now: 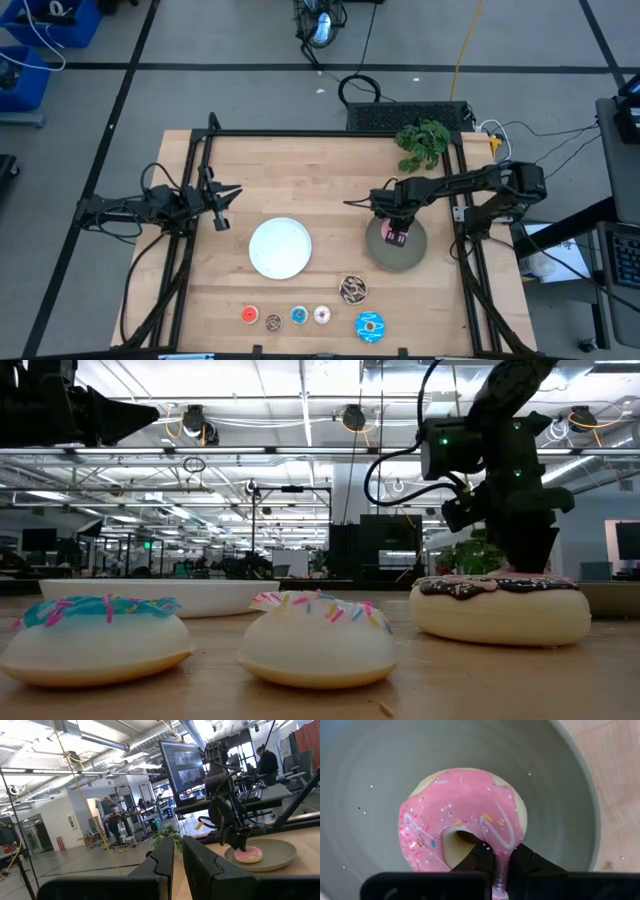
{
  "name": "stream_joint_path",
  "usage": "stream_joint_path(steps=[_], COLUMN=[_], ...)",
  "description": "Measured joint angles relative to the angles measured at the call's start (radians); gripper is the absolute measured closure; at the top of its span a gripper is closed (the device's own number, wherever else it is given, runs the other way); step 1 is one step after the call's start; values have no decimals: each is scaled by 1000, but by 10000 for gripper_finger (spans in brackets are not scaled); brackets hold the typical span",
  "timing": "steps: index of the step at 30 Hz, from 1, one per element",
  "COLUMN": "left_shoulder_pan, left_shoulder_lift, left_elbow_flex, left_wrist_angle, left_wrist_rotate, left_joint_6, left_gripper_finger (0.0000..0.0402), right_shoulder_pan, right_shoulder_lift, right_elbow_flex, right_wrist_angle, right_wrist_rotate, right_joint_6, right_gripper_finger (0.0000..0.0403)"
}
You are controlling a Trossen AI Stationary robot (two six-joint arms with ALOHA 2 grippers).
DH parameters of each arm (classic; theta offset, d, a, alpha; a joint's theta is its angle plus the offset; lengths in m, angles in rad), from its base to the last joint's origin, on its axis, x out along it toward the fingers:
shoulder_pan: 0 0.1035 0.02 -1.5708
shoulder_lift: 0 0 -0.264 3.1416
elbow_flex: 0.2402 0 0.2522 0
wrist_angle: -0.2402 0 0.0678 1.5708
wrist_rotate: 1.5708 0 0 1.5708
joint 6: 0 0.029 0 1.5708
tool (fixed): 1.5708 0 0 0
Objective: Pick & Place donuts
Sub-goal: Put the big pink donut on the gray plate, then put the big black donut on the gray plate
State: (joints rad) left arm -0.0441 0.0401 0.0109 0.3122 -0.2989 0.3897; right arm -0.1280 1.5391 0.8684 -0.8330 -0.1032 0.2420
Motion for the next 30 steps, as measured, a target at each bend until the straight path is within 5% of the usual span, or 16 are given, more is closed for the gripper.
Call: stream_joint_path(steps=[19,25,30], left_shoulder_pan=[0,0,0], left_shoulder_lift=[0,0,0], left_elbow_flex=[0,0,0], left_wrist_angle=[-3,-3,-3], left_wrist_rotate=[0,0,0], left_joint_6=[0,0,8], left_gripper_finger=[355,355,355], right_shoulder_pan=[0,29,175], right_shoulder_lift=[1,1,1], right_elbow_flex=[94,226,346], right_wrist_angle=[-150,-307,-352], right_wrist_rotate=[127,76,80], right_joint_6=[8,26,87], right_gripper_finger=[208,206,266])
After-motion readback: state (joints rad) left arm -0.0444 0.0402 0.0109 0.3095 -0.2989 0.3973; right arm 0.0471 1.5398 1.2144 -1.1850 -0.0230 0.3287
